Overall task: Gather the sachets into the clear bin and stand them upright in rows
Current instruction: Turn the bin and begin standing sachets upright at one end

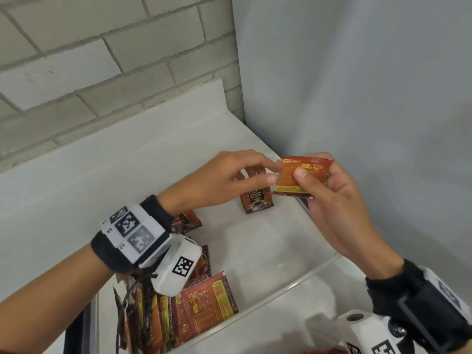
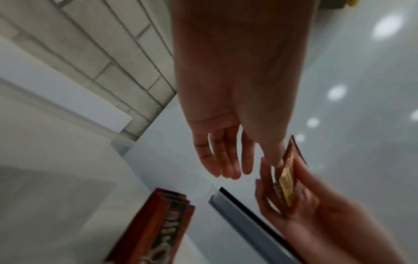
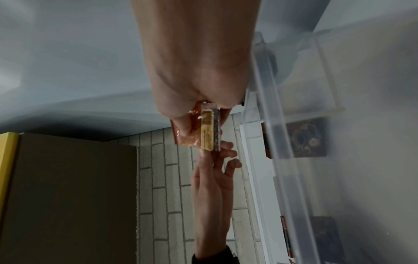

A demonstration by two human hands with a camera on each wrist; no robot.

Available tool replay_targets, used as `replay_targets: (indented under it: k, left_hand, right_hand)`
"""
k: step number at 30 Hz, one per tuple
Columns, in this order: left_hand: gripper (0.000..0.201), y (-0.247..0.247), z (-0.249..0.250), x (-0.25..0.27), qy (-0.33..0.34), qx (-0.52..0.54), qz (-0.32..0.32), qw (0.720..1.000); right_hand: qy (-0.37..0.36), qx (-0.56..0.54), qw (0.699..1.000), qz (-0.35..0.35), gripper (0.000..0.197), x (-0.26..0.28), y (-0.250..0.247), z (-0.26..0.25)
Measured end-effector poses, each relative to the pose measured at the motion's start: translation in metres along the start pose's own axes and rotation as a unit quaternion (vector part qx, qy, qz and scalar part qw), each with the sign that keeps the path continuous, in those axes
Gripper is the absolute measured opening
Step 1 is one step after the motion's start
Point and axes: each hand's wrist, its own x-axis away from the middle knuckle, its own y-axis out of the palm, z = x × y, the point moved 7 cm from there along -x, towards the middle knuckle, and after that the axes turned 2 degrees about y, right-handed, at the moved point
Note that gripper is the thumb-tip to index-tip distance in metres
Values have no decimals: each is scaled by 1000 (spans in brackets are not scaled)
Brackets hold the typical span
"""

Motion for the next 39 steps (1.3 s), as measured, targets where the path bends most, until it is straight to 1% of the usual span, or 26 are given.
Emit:
replay_targets:
  k: [2, 4, 6, 8, 10, 11, 12, 14, 16, 17, 18, 21, 23, 26, 28, 29, 33, 34, 37, 39]
  left_hand:
    - [33, 1, 5, 2, -41, 130, -12, 991]
    - [42, 2, 9, 5, -83, 228, -23, 970]
    - [39, 3, 10, 8, -112, 288, -27, 951]
    - [37, 1, 9, 10, -128, 329, -14, 935]
    - [42, -5, 5, 11, -144, 376, 16, 915]
    - [44, -8, 4, 11, -150, 397, 32, 905]
    - [46, -11, 3, 11, -154, 414, 46, 896]
    - [48, -17, 4, 13, -158, 440, 73, 881]
    - [50, -19, 3, 15, -159, 459, 91, 869]
    - [51, -19, 3, 16, -159, 464, 94, 866]
    - [51, -18, 4, 18, -159, 467, 95, 865]
    - [53, -14, 3, 23, -163, 463, 95, 866]
    - [56, -15, 2, 27, -172, 442, 104, 874]
    - [58, -17, -1, 31, -182, 423, 120, 879]
    - [57, -16, -3, 33, -186, 419, 121, 880]
    - [56, -15, -3, 34, -187, 410, 117, 885]
    - [44, -15, -2, 39, -179, 320, 56, 929]
    - [39, -19, -1, 40, -176, 295, 50, 938]
    - [28, -32, -4, 39, -176, 239, 65, 953]
    - [18, -32, -9, 36, -185, 205, 70, 959]
  right_hand:
    - [-39, 18, 998, -37, 11, 2, 5, -5]
    - [-57, 35, 995, -69, 10, 4, 8, -7]
    - [-61, 58, 992, -95, 9, 5, 9, -5]
    - [-63, 81, 988, -119, 12, 6, 11, -4]
    - [-62, 70, 988, -123, 22, 5, 11, -2]
    - [-57, 52, 990, -118, 32, 3, 10, -2]
    - [-48, 29, 992, -110, 45, 1, 9, -1]
    - [-11, -29, 995, -99, 68, -1, 7, 1]
    - [30, -57, 993, -103, 72, 0, 11, 3]
    - [46, -44, 993, -97, 68, 1, 14, 2]
    - [57, -20, 995, -84, 60, 1, 16, 1]
    - [56, 52, 996, -47, 30, 0, 20, -9]
    - [48, 85, 995, -30, 18, -3, 20, -14]
    - [40, 126, 991, -19, 14, -7, 20, -22]
    - [39, 149, 988, -27, 12, -9, 21, -27]
    - [43, 167, 984, -34, 12, -10, 21, -29]
    - [55, 264, 961, -59, 9, -16, 20, -32]
    - [57, 283, 955, -64, 9, -18, 19, -33]
    - [74, 335, 935, -90, 12, -23, 18, -31]
    - [74, 380, 916, -106, 14, -25, 19, -28]
